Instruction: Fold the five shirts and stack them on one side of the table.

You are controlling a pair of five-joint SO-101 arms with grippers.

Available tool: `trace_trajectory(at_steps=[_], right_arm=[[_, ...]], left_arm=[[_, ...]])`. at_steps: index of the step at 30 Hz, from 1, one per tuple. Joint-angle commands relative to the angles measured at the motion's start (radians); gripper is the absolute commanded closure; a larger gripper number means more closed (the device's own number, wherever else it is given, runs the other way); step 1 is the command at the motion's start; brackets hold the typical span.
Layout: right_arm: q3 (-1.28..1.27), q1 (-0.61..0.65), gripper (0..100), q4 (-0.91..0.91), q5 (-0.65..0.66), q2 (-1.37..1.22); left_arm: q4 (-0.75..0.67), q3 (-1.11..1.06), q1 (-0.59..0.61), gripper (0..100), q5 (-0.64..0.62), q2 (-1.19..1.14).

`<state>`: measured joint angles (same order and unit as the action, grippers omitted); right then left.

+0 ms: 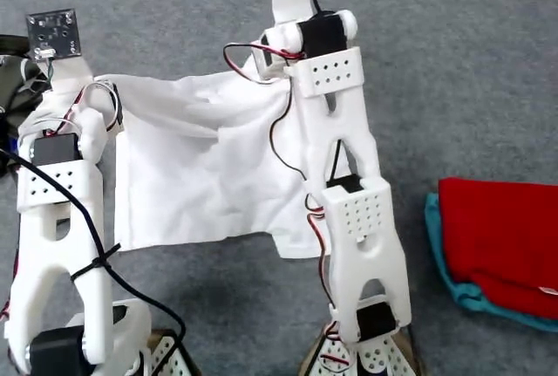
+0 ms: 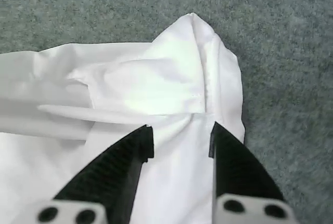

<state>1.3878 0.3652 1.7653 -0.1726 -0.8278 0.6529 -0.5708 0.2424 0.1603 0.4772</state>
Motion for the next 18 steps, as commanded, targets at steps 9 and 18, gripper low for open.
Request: trace_trajectory(at_steps=[9, 18], right_arm=[[-0.064, 0.039, 80.2, -0.126, -0.08, -0.156], [-0.064, -0.03, 80.4, -0.164, -0.08, -0.236]], left_arm=[[0.006, 0.048, 0.0, 98, 0.0, 0.036], [0.006, 0.048, 0.002, 98, 0.0, 0.035]])
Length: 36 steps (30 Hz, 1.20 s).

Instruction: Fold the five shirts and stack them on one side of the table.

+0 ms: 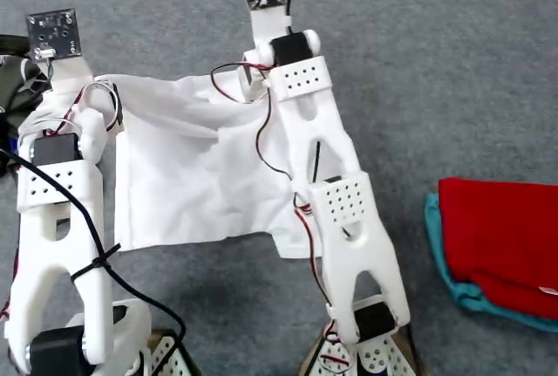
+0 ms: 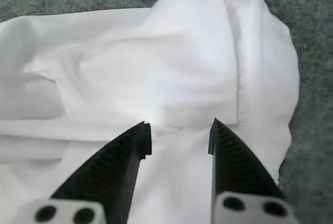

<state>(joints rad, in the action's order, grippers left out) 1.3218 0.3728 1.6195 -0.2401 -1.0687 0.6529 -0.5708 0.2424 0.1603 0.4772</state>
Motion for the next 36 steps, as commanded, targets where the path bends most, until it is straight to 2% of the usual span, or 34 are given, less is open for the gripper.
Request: trace_trajectory(at_steps=[1, 7, 11, 19, 23, 29, 36], right_arm=[[0.002, -0.045, 80.7, -0.018, -0.012, 0.005], [-0.004, -0.071, 93.9, -0.058, -0.002, 0.004], [-0.002, -0.087, 92.5, -0.109, 0.009, -0.005], [-0.001, -0.117, 74.7, -0.121, 0.003, -0.039], [0.002, -0.122, 77.2, -0.121, 0.003, -0.058], [0.025, -0.116, 88.4, -0.121, 0.009, -0.056], [0.044, -0.116, 88.6, -0.118, 0.009, -0.059]], left_arm=[[0.006, 0.048, 0.002, 98, 0.0, 0.035], [0.006, 0.048, 0.0, 98, 0.0, 0.035], [0.006, 0.048, 0.0, 98, 0.0, 0.035], [0.006, 0.048, 0.006, 98, 0.0, 0.035], [0.006, 0.046, 0.006, 98, 0.0, 0.035], [0.006, 0.025, 0.002, 98, 0.0, 0.038], [0.006, 0.025, 0.005, 98, 0.0, 0.041]])
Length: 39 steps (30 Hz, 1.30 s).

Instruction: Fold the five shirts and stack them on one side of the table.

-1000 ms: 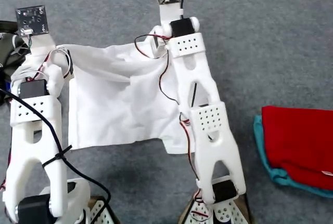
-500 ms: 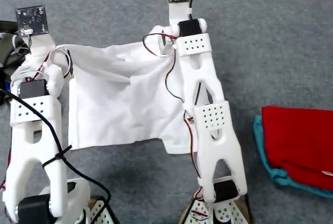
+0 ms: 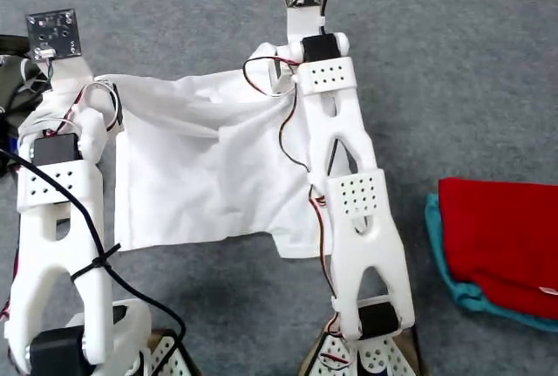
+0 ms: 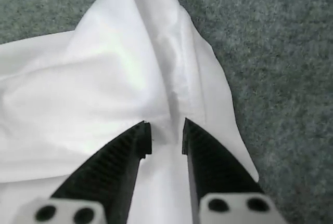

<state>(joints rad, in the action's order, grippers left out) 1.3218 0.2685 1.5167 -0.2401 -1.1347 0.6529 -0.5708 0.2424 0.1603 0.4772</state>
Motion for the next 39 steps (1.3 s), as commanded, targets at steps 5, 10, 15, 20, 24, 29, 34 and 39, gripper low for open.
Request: trace_trajectory(at_steps=[5, 10, 15, 20, 24, 29, 34, 39], right_arm=[[0.039, -0.01, 88.6, -0.017, 0.009, 0.007], [0.044, -0.008, 88.6, -0.021, 0.009, -0.016], [0.045, -0.008, 88.9, -0.052, 0.006, -0.05], [0.045, -0.008, 88.9, -0.061, 0.005, -0.051], [0.047, -0.01, 88.9, -0.061, 0.006, -0.051], [0.081, 0.007, 88.9, -0.032, 0.008, -0.047], [0.133, 0.041, 88.9, -0.017, 0.003, -0.048], [0.128, 0.042, 88.9, -0.041, 0.002, -0.084]], left_arm=[[0.006, 0.026, 0.005, 98, 0.0, 0.041], [0.006, 0.026, 0.006, 98, 0.0, 0.039], [0.006, 0.025, 0.006, 98, 0.0, 0.039], [0.006, 0.025, 0.008, 98, 0.0, 0.041], [0.006, 0.025, 0.008, 98, 0.0, 0.041], [0.006, 0.025, 0.008, 98, 0.0, 0.041], [0.006, 0.025, 0.008, 98, 0.0, 0.039], [0.006, 0.025, 0.008, 98, 0.002, 0.039]])
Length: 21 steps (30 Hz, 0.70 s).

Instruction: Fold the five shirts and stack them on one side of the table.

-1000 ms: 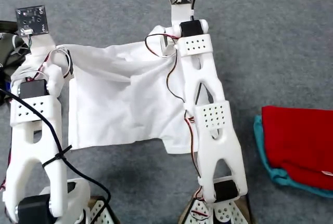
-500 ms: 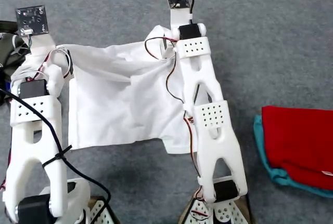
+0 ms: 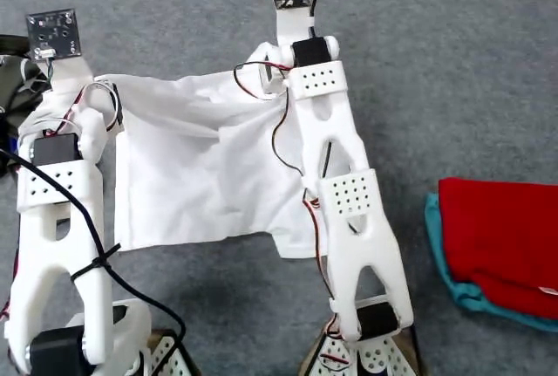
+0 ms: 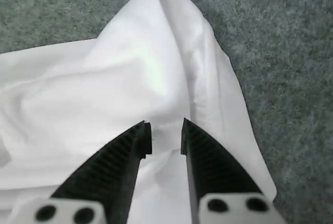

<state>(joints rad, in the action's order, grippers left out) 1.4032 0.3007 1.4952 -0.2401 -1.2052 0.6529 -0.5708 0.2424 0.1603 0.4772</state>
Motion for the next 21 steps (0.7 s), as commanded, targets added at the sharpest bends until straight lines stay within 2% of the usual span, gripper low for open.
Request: trace_trajectory(at_steps=[1, 13, 17, 21], right_arm=[[0.047, 0.008, 88.9, -0.02, 0.002, -0.024], [0.045, -0.013, 89.1, -0.018, 0.003, -0.053], [0.051, -0.025, 95.5, -0.02, 0.02, -0.074], [0.053, -0.027, 96.7, -0.017, 0.038, -0.088]], left_arm=[[0.006, 0.025, 0.008, 98, 0.002, 0.039], [0.006, 0.025, 0.008, 98, 0.002, 0.038], [0.006, 0.025, 0.008, 98, 0.002, 0.038], [0.006, 0.025, 0.006, 98, 0.002, 0.039]])
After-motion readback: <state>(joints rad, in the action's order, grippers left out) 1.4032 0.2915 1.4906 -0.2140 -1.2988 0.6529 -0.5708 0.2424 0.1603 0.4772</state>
